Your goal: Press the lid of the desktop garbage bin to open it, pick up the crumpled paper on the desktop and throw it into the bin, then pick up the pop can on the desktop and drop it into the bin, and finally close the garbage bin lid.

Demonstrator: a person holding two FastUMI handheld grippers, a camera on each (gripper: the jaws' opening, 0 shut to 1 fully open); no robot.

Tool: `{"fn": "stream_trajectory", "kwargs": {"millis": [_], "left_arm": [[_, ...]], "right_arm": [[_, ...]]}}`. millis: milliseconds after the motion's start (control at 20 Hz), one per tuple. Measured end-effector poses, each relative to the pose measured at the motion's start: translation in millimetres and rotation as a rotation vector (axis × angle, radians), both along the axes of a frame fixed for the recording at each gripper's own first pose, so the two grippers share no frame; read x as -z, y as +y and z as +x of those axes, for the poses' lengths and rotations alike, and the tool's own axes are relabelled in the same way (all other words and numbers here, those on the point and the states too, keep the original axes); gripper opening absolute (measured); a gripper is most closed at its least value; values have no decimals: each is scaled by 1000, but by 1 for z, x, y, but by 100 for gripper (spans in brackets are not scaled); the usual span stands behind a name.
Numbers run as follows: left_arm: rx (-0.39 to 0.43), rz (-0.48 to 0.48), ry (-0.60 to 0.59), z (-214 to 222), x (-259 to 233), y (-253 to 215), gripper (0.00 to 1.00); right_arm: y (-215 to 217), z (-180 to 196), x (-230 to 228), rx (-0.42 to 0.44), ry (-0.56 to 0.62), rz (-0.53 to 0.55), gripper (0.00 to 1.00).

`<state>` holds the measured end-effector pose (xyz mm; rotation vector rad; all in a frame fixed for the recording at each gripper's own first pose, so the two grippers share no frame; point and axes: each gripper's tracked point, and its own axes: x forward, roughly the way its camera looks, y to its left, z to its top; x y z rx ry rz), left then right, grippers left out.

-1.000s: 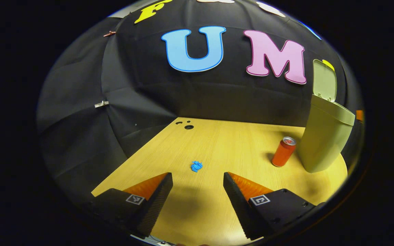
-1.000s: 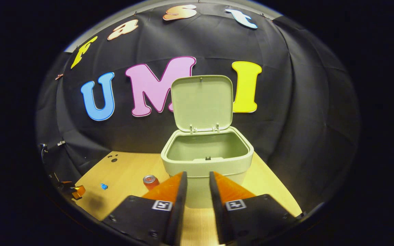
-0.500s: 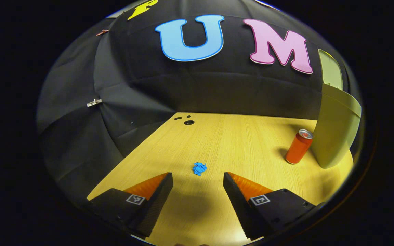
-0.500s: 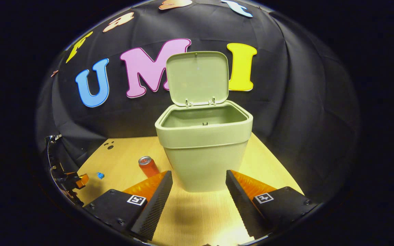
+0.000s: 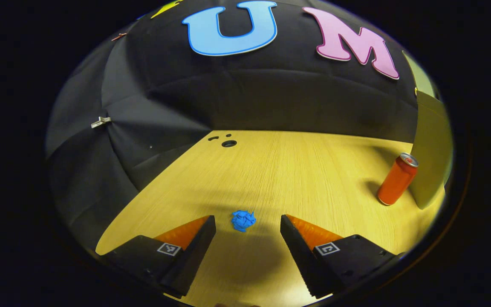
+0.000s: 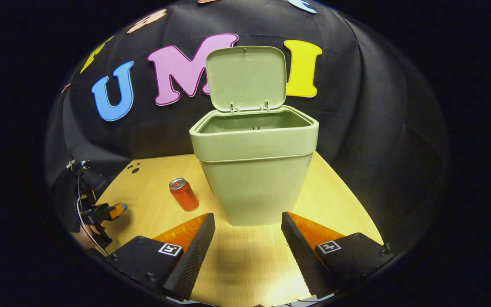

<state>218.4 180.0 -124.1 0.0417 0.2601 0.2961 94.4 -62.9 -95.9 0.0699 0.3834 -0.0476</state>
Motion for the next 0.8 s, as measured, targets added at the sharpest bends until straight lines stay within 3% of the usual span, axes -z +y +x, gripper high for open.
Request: {"fn": "stream_trajectory", "kwargs": {"millis": [550, 800], "left_arm": [[26, -76, 95, 35, 33, 9, 99], [73, -65, 116, 40, 35, -2, 86]], "right_arm": [[-10, -12, 25, 29, 71, 5, 98], [-1, -11, 30, 11, 80, 6, 99]]}}
